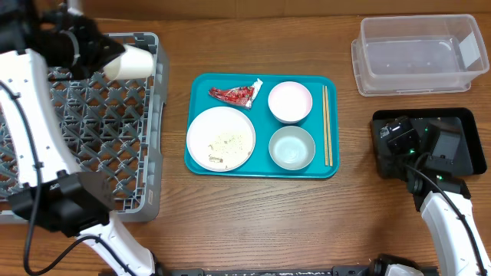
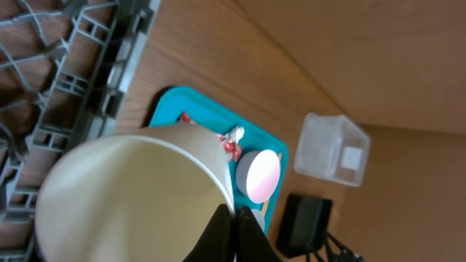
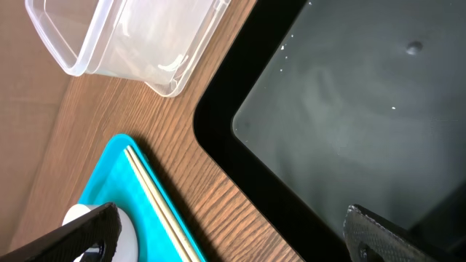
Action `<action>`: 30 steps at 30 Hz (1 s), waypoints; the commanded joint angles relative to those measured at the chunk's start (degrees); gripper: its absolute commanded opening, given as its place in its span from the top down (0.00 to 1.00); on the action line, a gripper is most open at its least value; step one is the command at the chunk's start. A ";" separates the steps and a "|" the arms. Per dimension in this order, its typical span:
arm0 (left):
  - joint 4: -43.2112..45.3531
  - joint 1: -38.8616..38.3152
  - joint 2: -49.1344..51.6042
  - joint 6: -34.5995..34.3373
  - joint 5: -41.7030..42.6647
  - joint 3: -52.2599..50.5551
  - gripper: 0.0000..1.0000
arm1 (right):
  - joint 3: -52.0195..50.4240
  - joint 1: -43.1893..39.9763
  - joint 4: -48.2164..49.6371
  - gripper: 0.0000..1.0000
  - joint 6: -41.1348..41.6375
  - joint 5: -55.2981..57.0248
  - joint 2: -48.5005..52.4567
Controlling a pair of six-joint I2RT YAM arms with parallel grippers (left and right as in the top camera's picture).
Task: Sort waste into correct bins and load items into the dishwasher
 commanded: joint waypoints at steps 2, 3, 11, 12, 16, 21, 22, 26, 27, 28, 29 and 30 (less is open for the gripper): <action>7.21 5.01 0.17 4.92 17.03 -11.06 0.96 | 1.42 -0.13 0.00 0.00 0.00 -0.26 -0.57; 11.32 6.21 0.17 4.85 21.11 -14.82 0.96 | 1.42 -0.15 0.00 0.00 0.00 -0.26 -0.57; 45.33 14.03 0.17 -5.20 33.97 -36.06 0.96 | 1.42 -0.13 0.00 0.00 0.00 -0.26 -0.57; 49.20 15.08 0.17 -8.28 33.99 -37.77 0.96 | 1.42 -0.13 0.00 0.00 0.00 -0.26 -0.57; 60.24 17.38 0.17 -13.03 33.44 -42.49 0.96 | 1.42 -0.13 0.00 0.00 0.00 -0.26 -0.57; 68.15 17.46 0.50 -16.79 28.37 -45.64 0.96 | 1.42 -0.13 0.00 0.00 0.00 -0.26 -0.57; 69.26 17.25 0.70 -17.64 27.69 -45.79 0.96 | 1.42 -0.15 0.00 0.00 0.00 -0.26 -0.57; 75.73 14.93 2.60 -23.37 28.74 -45.81 0.96 | 1.42 -0.15 0.00 0.00 0.00 -0.26 -0.57; 78.84 14.19 3.43 -24.74 29.73 -45.81 0.96 | 1.42 -0.15 0.00 0.00 0.00 -0.26 -0.57; 82.42 13.49 4.31 -26.80 31.06 -45.81 0.96 | 1.42 -0.15 0.00 0.00 0.00 -0.26 -0.57; 86.18 12.83 5.27 -29.11 32.04 -45.81 0.96 | 1.42 -0.15 0.00 0.00 0.00 -0.26 -0.57; 90.25 12.15 6.40 -32.00 32.68 -45.81 0.96 | 1.42 -0.13 0.00 0.00 0.00 -0.26 -0.57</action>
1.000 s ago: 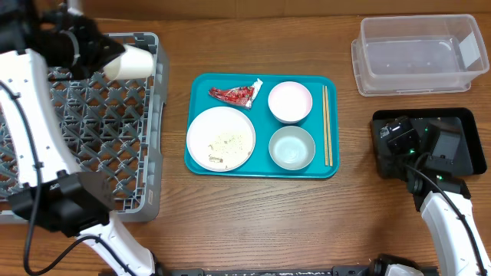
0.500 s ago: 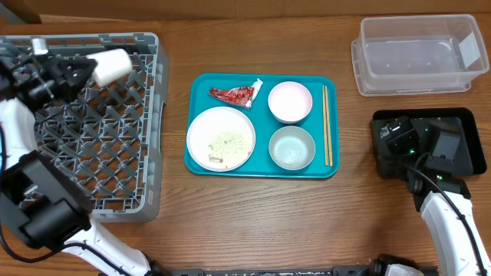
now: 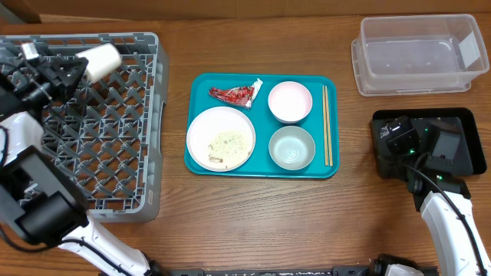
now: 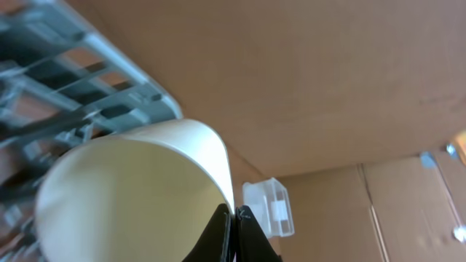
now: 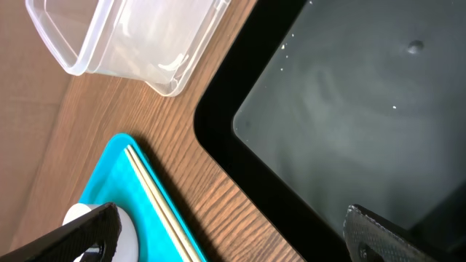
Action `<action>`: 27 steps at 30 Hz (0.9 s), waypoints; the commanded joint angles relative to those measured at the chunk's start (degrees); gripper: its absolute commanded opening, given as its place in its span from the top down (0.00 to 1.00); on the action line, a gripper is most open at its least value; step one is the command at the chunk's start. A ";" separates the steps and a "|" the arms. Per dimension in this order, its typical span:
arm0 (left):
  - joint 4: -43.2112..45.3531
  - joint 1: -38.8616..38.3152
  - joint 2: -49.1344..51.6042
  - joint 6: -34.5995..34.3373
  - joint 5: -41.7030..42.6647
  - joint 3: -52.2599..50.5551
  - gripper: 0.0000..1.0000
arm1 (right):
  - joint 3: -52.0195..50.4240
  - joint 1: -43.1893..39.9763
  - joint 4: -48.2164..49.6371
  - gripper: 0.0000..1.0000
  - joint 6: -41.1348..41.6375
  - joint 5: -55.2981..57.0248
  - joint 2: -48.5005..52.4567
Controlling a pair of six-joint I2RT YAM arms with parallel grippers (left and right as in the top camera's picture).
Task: Sort waste into correct bins and load items into the dishwasher
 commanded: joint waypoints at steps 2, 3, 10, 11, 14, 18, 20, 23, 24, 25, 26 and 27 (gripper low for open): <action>9.31 -2.84 5.35 -12.90 3.67 -0.13 0.96 | 1.42 -0.13 0.04 0.00 0.00 -0.09 -0.57; 10.14 -2.93 6.19 -14.32 3.52 -0.13 0.96 | 1.42 -0.13 0.04 0.00 0.00 -0.09 -0.57; 11.02 -1.09 9.90 -15.85 4.00 -0.13 0.96 | 1.42 -0.13 0.04 0.00 0.00 -0.09 -0.57; 11.04 -0.68 9.92 -15.87 4.46 -0.13 0.96 | 1.42 -0.15 0.04 0.00 0.00 -0.09 -0.57; 13.53 0.96 9.92 -17.88 7.10 -0.13 0.96 | 1.42 -0.15 0.04 0.00 0.00 -0.09 -0.57; 19.76 2.67 9.92 -23.69 8.66 -0.13 0.96 | 1.42 -0.15 0.04 0.00 0.00 -0.09 -0.57; 21.70 3.30 9.92 -25.24 9.07 -0.13 0.96 | 1.42 -0.13 0.04 0.00 0.00 -0.09 -0.57; 21.55 3.65 9.92 -25.73 9.68 -0.13 0.96 | 1.42 -0.15 0.04 0.00 0.00 -0.09 -0.57; 21.49 3.65 9.92 -25.62 9.97 -0.13 0.96 | 1.42 -0.13 0.04 0.00 0.00 -0.07 -0.57; 21.46 3.63 9.92 -25.22 10.10 -0.13 0.96 | 1.42 -0.13 0.04 0.00 0.00 -0.09 -0.57; 21.46 3.50 9.92 -25.11 10.12 -0.13 0.96 | 1.42 -0.13 0.04 0.00 0.00 -0.09 -0.57; 21.46 3.28 9.92 -25.09 10.12 -0.13 0.96 | 1.42 -0.13 0.04 0.00 0.00 -0.09 -0.57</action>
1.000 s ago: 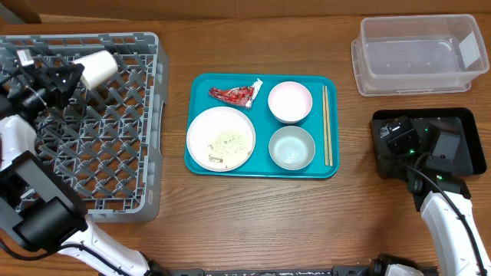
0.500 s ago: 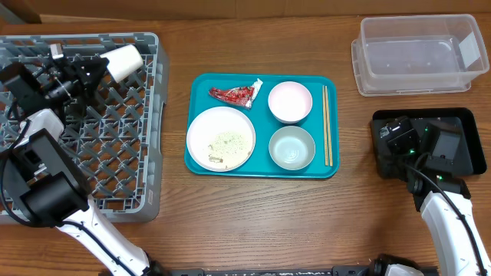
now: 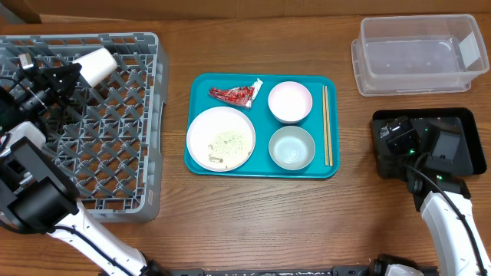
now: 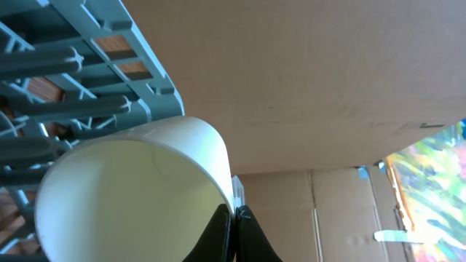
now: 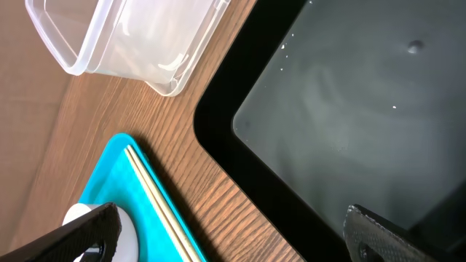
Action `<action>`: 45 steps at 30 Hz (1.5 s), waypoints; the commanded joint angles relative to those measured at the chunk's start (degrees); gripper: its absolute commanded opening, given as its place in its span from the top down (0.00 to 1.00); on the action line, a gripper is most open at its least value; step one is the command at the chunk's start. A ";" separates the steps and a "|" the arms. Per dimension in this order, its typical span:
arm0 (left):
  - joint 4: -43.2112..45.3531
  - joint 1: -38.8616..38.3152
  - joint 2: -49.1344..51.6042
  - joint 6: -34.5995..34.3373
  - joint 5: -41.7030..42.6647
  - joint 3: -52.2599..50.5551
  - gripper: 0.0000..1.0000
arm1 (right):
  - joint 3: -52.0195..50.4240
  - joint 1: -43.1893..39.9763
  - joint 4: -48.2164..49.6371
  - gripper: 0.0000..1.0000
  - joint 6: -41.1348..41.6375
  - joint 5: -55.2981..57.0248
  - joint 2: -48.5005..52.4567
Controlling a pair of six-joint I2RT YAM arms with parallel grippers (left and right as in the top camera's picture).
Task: Sort waste into correct bins and load items into the dishwasher
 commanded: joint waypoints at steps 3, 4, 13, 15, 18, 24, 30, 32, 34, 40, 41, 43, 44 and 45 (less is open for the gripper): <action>0.26 -1.42 1.03 -0.57 1.97 -0.04 0.96 | 1.42 -0.11 0.00 0.00 0.00 -0.11 -0.57; 0.26 -1.73 1.03 -0.20 1.99 -0.04 0.96 | 1.42 -0.13 0.00 0.00 0.00 -0.11 -0.57; -4.90 -2.19 1.05 6.95 1.11 -0.04 0.96 | 1.42 -0.11 0.00 0.00 0.00 -0.11 -0.57; -7.78 -2.14 1.05 8.81 0.42 -0.04 0.96 | 1.42 -0.11 0.02 0.00 0.00 -0.11 -0.57; -12.48 -2.01 1.05 12.26 -0.39 -0.04 0.96 | 1.42 -0.11 0.00 0.00 0.00 -0.11 -0.57; -15.19 -0.94 1.05 14.40 -1.11 -0.04 0.96 | 1.42 -0.11 0.00 0.00 0.00 -0.11 -0.57; -15.21 0.90 1.05 15.17 -1.07 -0.04 0.96 | 1.42 -0.11 0.00 0.00 0.00 -0.09 -0.57; -15.21 1.27 1.05 15.17 -0.83 -0.04 0.96 | 1.42 -0.13 0.00 0.00 0.00 -0.11 -0.57; -15.19 1.53 1.05 15.15 -0.13 -0.04 0.92 | 1.42 -0.13 0.00 0.00 0.00 -0.11 -0.57; -15.21 1.79 1.05 14.88 1.49 -0.04 0.73 | 1.42 -0.11 0.00 0.00 0.00 -0.11 -0.57; -15.21 1.79 1.05 14.45 1.55 -0.04 0.74 | 1.42 -0.11 0.00 0.00 0.00 -0.11 -0.57; -15.19 1.84 1.05 13.88 1.92 -0.04 0.77 | 1.42 -0.13 0.00 0.00 0.00 -0.11 -0.57; -15.19 1.95 1.05 13.38 1.97 -0.04 0.79 | 1.42 -0.11 0.00 0.00 0.00 -0.11 -0.57; -15.19 2.10 1.05 12.90 1.97 -0.04 0.80 | 1.42 -0.11 0.00 0.00 0.00 -0.11 -0.57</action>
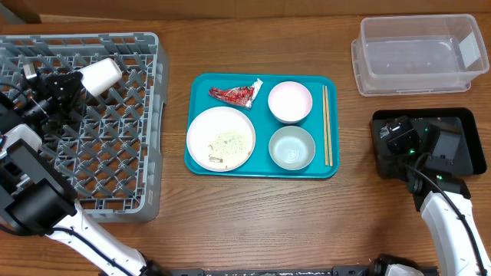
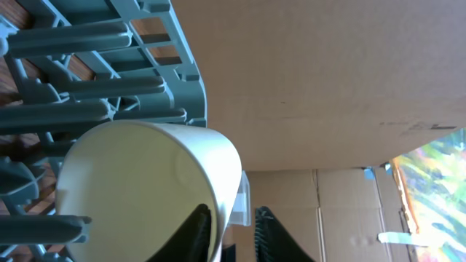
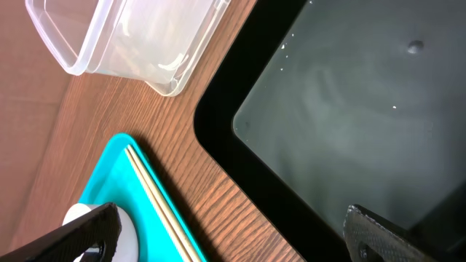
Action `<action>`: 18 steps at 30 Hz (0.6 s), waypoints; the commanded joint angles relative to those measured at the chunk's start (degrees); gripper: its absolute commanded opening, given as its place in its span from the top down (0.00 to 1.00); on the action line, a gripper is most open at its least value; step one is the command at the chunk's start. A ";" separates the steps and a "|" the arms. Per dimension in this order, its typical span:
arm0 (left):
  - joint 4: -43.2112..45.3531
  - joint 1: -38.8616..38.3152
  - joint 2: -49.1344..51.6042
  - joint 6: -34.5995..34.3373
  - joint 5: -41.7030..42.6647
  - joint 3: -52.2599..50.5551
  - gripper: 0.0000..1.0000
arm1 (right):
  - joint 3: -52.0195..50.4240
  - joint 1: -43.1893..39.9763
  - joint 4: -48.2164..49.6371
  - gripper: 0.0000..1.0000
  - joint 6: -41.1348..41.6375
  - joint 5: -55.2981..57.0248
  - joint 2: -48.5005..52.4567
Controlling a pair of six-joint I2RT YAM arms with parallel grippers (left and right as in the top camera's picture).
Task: Sort waste into correct bins and load items into the dishwasher
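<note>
A cream paper cup [image 1: 100, 75] lies on its side in the back part of the grey dishwasher rack [image 1: 138, 153]. My left gripper [image 1: 67, 86] is at the cup's mouth. In the left wrist view the left gripper [image 2: 231, 216] is open: one finger sits inside the cup [image 2: 138, 189], the other stands apart outside its rim. My right gripper [image 3: 233, 240] hangs open and empty over the black bin [image 3: 349, 109]. The teal tray [image 1: 201, 162] carries a white plate [image 1: 221, 138], a pink bowl [image 1: 290, 102], a pale blue bowl [image 1: 291, 147], chopsticks [image 1: 327, 125] and a red wrapper [image 1: 235, 93].
A clear plastic bin [image 1: 418, 55] stands at the back right, with the black bin [image 1: 460, 153] in front of it under the right arm. Bare wooden table lies between the rack, the tray and the bins.
My left gripper has opened and let go of the cup. The cup now rests a little lower and nearer in the rack. The right arm has not moved.
My left gripper held the cup over the rack's back right corner, then carried it left over the rack's back part and held it there. Now the cup lies in the rack and the fingers are apart. The right gripper stayed open over the black bin throughout.
</note>
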 commanded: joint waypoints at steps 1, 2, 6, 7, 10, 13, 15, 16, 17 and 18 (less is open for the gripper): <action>0.07 0.79 1.05 -0.85 1.55 -0.15 0.80 | 1.42 -0.13 0.02 0.00 -0.02 -0.11 -0.57; 0.07 1.18 1.05 -1.05 1.64 -0.15 0.80 | 1.42 -0.11 0.02 0.00 -0.02 -0.11 -0.57; 0.07 3.50 1.05 -0.83 1.88 -0.15 0.64 | 1.42 -0.11 0.02 0.00 -0.02 -0.09 -0.57; 0.00 4.52 1.05 -0.85 1.90 -0.15 0.55 | 1.42 -0.13 0.02 0.00 -0.02 -0.09 -0.57; -0.61 6.99 1.05 -1.01 2.27 -0.15 0.30 | 1.42 -0.13 0.02 0.00 -0.02 -0.11 -0.57; -0.61 9.22 1.05 -1.31 3.45 -0.15 0.16 | 1.42 -0.13 0.02 0.00 -0.02 -0.11 -0.57; -0.59 10.21 1.03 -1.90 3.85 -0.15 0.07 | 1.42 -0.11 0.02 0.00 -0.02 -0.11 -0.57; -0.59 10.62 0.96 -2.73 3.87 -0.15 0.05 | 1.42 -0.13 0.02 0.00 -0.02 -0.09 -0.57; -0.59 10.80 0.81 -3.30 3.93 -0.15 0.05 | 1.42 -0.13 0.02 0.00 -0.02 -0.11 -0.57; -0.63 10.97 0.37 -3.48 4.22 -0.15 0.05 | 1.42 -0.13 0.02 0.00 -0.02 -0.11 -0.57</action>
